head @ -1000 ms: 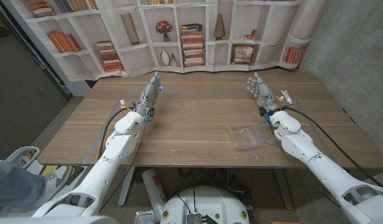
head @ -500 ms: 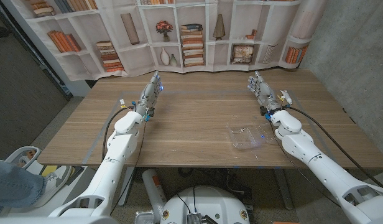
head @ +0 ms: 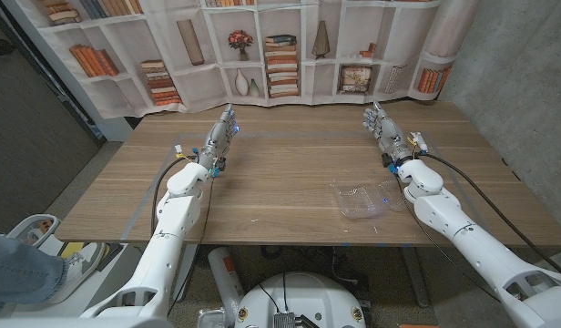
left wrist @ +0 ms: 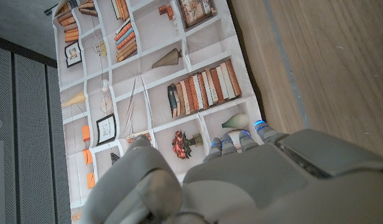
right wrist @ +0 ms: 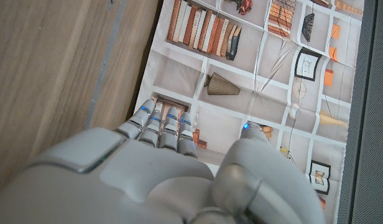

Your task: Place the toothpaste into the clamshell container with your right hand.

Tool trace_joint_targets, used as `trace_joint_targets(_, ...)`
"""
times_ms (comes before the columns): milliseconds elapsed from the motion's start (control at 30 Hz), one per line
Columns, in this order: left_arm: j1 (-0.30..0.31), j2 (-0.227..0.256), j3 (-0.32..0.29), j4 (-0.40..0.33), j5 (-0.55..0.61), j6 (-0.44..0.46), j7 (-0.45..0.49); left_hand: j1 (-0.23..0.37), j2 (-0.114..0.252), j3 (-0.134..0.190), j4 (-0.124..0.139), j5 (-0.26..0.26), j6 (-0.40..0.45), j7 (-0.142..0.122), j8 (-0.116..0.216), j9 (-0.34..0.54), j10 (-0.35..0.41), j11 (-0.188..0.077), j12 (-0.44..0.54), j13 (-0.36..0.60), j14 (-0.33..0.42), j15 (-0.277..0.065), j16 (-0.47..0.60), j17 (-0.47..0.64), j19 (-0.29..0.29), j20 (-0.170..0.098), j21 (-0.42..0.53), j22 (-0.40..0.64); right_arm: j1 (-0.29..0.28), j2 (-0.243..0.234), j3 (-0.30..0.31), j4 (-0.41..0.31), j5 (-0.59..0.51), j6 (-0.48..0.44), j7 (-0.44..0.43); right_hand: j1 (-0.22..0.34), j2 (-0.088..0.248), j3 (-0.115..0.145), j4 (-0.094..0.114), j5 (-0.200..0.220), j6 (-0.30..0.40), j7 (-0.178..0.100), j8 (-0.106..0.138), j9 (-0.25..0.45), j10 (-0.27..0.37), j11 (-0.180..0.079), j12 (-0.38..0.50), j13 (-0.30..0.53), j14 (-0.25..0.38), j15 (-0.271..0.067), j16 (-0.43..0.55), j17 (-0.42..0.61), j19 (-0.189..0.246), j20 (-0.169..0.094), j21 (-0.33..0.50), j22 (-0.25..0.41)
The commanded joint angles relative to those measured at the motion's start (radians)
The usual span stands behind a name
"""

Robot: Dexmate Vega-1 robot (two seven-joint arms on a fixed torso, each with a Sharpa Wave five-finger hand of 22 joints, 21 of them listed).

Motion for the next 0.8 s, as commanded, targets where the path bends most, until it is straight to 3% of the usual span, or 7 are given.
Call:
trace_joint_targets(33,-0.004,-0.009,-0.009,-0.007,0.021,0.014,-0.015,0.010,-0.002,0.001,-0.006,0.002,0.004,0.000,0.003,0.004,0.002,0.000,0.000,0.003,-0.017,0.000,0.006,0.003,-0.067,-0.069,-0.004,0.005,-0.010,-0.020,0.007,-0.030,-0.026,-0.002,-0.038,0.018,0.003,0.003,-0.011,0.003,0.015,0.000,0.005,0.002,0.010,-0.001,0.007,0.002,0.013,-0.001,0.008,0.003,0.009,-0.024,-0.003,0.006)
trace_joint_targets(200,-0.004,-0.010,-0.011,-0.010,0.021,0.013,-0.021,0.011,-0.001,0.000,-0.006,0.001,0.005,0.000,0.003,0.004,0.003,-0.001,0.000,0.003,-0.017,0.001,0.005,0.003,-0.067,-0.066,-0.006,0.005,-0.021,-0.034,0.014,-0.052,-0.034,-0.008,-0.055,0.034,0.004,0.007,-0.023,0.002,0.032,-0.008,0.008,0.002,0.031,-0.012,0.012,0.002,0.028,-0.014,0.010,0.002,0.020,-0.028,-0.007,0.006)
trace_joint_targets(800,0.008,0.001,-0.009,-0.043,0.025,0.030,-0.026,0.012,0.002,-0.003,-0.007,0.000,0.001,0.001,0.001,0.004,-0.004,0.001,-0.004,0.003,-0.025,0.003,0.001,0.003,-0.070,-0.065,-0.014,0.006,-0.045,-0.080,0.026,-0.115,-0.077,-0.032,-0.112,0.059,0.006,0.014,-0.040,0.002,0.045,-0.013,0.009,0.002,0.039,-0.010,0.011,0.002,0.041,-0.019,0.008,0.002,0.032,-0.030,-0.015,0.007)
